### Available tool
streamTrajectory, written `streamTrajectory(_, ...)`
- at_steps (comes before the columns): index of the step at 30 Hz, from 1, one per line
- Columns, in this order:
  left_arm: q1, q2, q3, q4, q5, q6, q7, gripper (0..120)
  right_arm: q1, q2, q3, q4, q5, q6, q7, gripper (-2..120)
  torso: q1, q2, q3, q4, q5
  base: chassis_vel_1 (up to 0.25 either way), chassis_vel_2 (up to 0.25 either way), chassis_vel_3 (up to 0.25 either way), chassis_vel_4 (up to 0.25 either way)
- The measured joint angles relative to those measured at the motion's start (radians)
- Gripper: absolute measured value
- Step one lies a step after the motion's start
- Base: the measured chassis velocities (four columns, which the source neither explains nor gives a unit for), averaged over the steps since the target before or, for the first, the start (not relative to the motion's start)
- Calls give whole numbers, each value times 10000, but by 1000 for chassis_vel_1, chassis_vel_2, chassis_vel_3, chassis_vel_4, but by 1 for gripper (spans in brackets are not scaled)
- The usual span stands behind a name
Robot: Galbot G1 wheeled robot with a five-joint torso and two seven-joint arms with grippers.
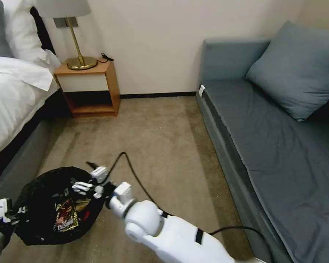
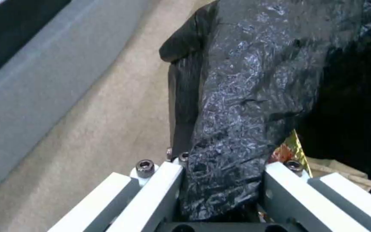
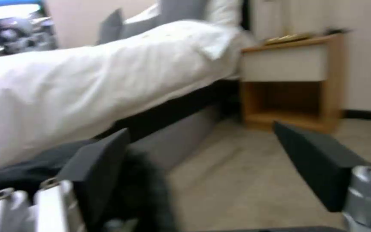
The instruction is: Pick up the trash bin, then pick up the garbage on the floor and place it into the trash bin.
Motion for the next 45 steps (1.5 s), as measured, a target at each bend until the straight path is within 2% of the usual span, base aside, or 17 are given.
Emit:
streamTrajectory(3,-95,-1,76,146,-311,3,-162,3,-1007,-628,1565,467,-624,-50,-227,99,0,0,0,-1,0,0,0,0,0)
streamTrajectory(5,-118,-1,91,176,-414,4,-205,3,-1321,-761,2057,569,-952,77,-317,99,0,0,0,-3,0,0,0,0,0)
streamTrajectory(7,-163,5,133,238,-627,-53,-278,3,-2107,-889,3395,738,-2061,642,-532,100,0,0,0,-1,0,0,0,0,0)
streamTrajectory(8,-163,5,133,238,-627,-53,-278,3,-2107,-889,3395,738,-2061,642,-532,100,0,0,0,-1,0,0,0,0,0)
streamTrajectory(10,-206,21,187,299,-759,-159,-297,3,-3100,-891,4700,968,-2824,1345,-789,100,0,0,0,-1,0,0,0,0,0)
streamTrajectory(12,-217,28,222,324,-779,-208,-298,3,-3589,-909,5212,1142,-2932,1586,-888,100,0,0,0,-3,1,0,0,0,0)
streamTrajectory(15,-234,37,323,381,-793,-301,-290,3,-5136,-1016,6583,1753,-2980,2344,-1147,100,0,0,0,-3,0,0,0,0,0)
streamTrajectory(16,-234,37,323,381,-793,-301,-290,3,-5136,-1016,6583,1753,-2980,2344,-1147,100,0,0,0,-3,0,0,0,0,0)
streamTrajectory(20,-232,-11,378,386,-803,-328,-281,3,-6558,-946,7972,2296,-2541,3014,-1354,100,0,1,-1,-2,-1,0,0,0,0)
streamTrajectory(26,-200,-46,374,385,-1020,-350,-338,3,-7550,-912,8661,2417,-1995,3808,-1404,100,0,0,-1,-2,-2,0,0,0,0)
streamTrajectory(32,-257,-43,267,550,-1342,-334,-615,3,-7569,-917,8659,2416,-1938,3849,-1414,100,0,0,0,0,-1,0,0,0,0)
streamTrajectory(35,-433,-11,190,1101,-1573,-346,-907,3,-7541,-917,8626,2407,-1932,3849,-1414,100,0,0,0,0,-3,0,0,0,0)
streamTrajectory(42,-719,149,179,1994,-1964,-440,-1017,3,-7511,-918,8599,2394,-1928,3840,-1414,100,0,0,0,2,-5,0,0,0,0)
streamTrajectory(45,-1096,286,263,2607,-2413,-441,-1147,3,-7496,-918,8576,2384,-1924,3826,-1413,100,0,0,0,-1,-6,0,0,0,0)
